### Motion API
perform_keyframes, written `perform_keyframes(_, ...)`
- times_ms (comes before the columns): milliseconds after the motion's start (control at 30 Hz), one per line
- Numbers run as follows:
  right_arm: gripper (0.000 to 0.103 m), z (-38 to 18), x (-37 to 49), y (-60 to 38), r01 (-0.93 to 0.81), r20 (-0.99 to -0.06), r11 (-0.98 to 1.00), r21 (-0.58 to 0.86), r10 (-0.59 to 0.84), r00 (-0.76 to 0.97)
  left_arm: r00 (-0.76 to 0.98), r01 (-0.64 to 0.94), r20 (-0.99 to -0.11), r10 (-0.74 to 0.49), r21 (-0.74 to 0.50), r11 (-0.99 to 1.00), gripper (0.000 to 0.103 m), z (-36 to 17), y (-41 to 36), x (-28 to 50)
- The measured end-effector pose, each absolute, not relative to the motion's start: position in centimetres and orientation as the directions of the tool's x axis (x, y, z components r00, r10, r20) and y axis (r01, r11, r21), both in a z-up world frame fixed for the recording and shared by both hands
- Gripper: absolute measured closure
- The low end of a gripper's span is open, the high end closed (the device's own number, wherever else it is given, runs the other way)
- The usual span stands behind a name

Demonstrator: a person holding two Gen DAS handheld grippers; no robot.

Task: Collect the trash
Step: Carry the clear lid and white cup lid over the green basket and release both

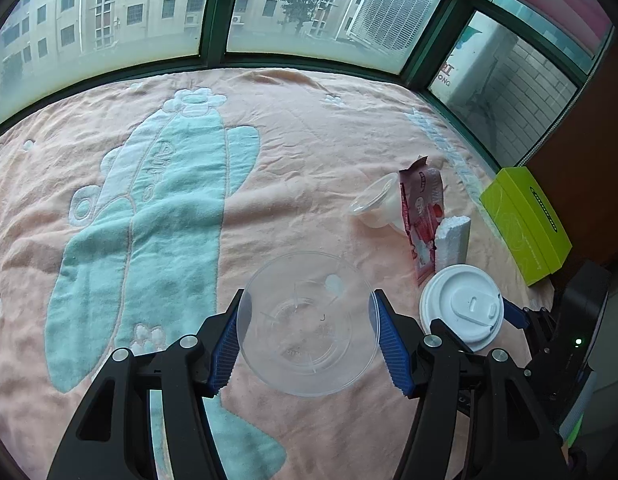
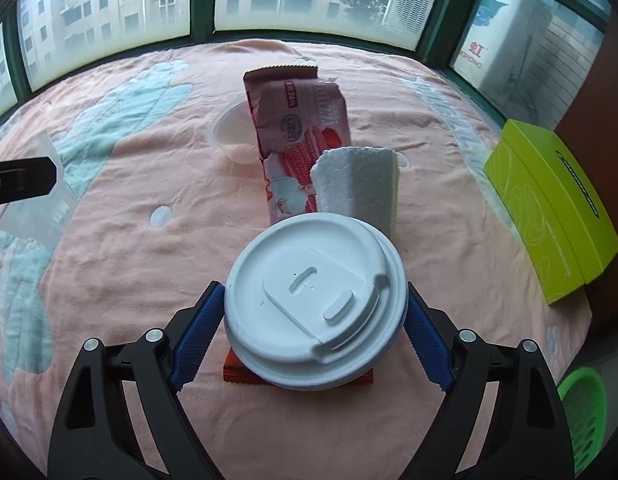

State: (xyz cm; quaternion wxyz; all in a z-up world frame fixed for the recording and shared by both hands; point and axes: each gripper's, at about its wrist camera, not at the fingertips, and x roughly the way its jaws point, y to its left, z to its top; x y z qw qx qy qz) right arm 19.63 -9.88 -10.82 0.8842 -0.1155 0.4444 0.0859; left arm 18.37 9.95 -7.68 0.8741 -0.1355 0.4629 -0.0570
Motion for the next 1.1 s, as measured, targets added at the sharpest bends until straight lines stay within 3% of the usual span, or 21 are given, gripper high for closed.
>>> perform_keyframes(733, 0.018, -5.4, 11.0, -19.8, -0.09, -0.737, 0.991, 0.1, 0.135, 0.662, 0.579, 0.139, -0.752, -0.316, -0.29, 0.947, 0.044, -3.6, 2.0, 15.8)
perform_keyframes(1100, 0.018, -4.5, 11.2, -21.2, -0.072, -0.709, 0.986, 0.152, 0.159, 0.687, 0.572, 0.17, -0.752, -0.328, -0.282, 0.944, 0.044, -3.3, -0.3, 15.3)
